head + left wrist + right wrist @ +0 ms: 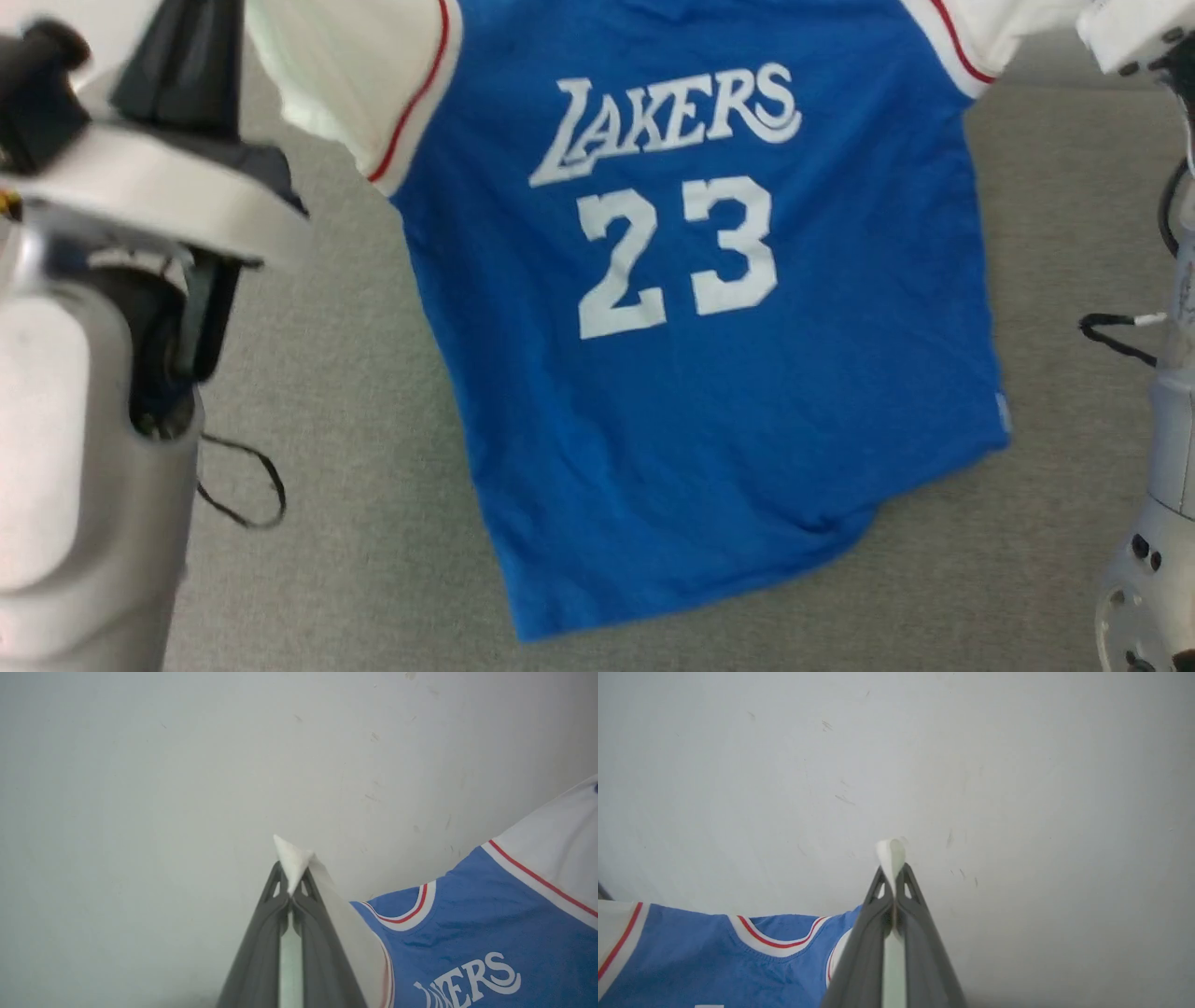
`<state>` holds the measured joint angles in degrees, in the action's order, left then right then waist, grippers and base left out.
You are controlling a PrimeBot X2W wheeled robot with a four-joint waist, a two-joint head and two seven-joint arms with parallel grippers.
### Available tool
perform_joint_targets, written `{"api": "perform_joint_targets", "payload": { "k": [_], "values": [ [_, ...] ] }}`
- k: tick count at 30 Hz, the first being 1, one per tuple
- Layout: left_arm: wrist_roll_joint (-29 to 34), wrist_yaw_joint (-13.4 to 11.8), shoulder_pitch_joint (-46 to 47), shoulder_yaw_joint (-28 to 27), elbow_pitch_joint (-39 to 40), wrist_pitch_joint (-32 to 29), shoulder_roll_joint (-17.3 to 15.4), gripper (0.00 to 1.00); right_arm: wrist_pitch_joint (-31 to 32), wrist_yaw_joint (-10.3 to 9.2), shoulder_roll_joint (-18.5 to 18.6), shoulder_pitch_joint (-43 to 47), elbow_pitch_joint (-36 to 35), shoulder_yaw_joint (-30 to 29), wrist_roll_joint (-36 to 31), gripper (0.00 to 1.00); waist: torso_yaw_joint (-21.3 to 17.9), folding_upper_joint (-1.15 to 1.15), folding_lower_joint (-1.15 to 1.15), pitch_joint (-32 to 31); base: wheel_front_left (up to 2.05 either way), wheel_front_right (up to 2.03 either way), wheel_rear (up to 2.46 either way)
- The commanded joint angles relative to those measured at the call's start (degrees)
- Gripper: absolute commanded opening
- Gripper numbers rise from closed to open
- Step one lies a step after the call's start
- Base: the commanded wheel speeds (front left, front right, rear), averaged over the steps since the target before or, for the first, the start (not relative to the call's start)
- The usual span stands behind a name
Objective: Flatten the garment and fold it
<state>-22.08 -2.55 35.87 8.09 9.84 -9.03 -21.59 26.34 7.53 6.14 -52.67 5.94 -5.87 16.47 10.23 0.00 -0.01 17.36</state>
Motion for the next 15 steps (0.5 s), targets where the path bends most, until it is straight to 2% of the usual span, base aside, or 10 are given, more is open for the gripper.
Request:
{"api": "perform_joint_targets", "payload": {
  "k": [1, 7, 15],
  "values": [
    [0.4, 0.5, 2.2, 0.3, -0.8, -0.6, -0.3, 0.0, -0.6, -0.04, -0.2, -1.1, -0.1, 0.5, 0.8, 0.0, -6.6, 0.0, 0.01, -7.7, 0.0, 0.0, 0.0],
    [1.7, 2.3, 12.5, 2.5, -5.1, -4.0, -1.3, 0.0, -1.1, -0.04, 0.4, -5.2, 1.6, 4.1, 2.6, 0.0, -10.2, 0.0, 0.01, -12.2, 0.0, 0.0, 0.0],
    [-1.2, 3.4, 22.4, 3.9, -11.2, -11.0, 0.3, 0.0, 1.2, -0.04, 0.1, -11.8, 5.6, 7.6, 3.5, 0.0, -13.6, 0.0, 0.01, -15.1, 0.0, 0.0, 0.0]
  ]
}}
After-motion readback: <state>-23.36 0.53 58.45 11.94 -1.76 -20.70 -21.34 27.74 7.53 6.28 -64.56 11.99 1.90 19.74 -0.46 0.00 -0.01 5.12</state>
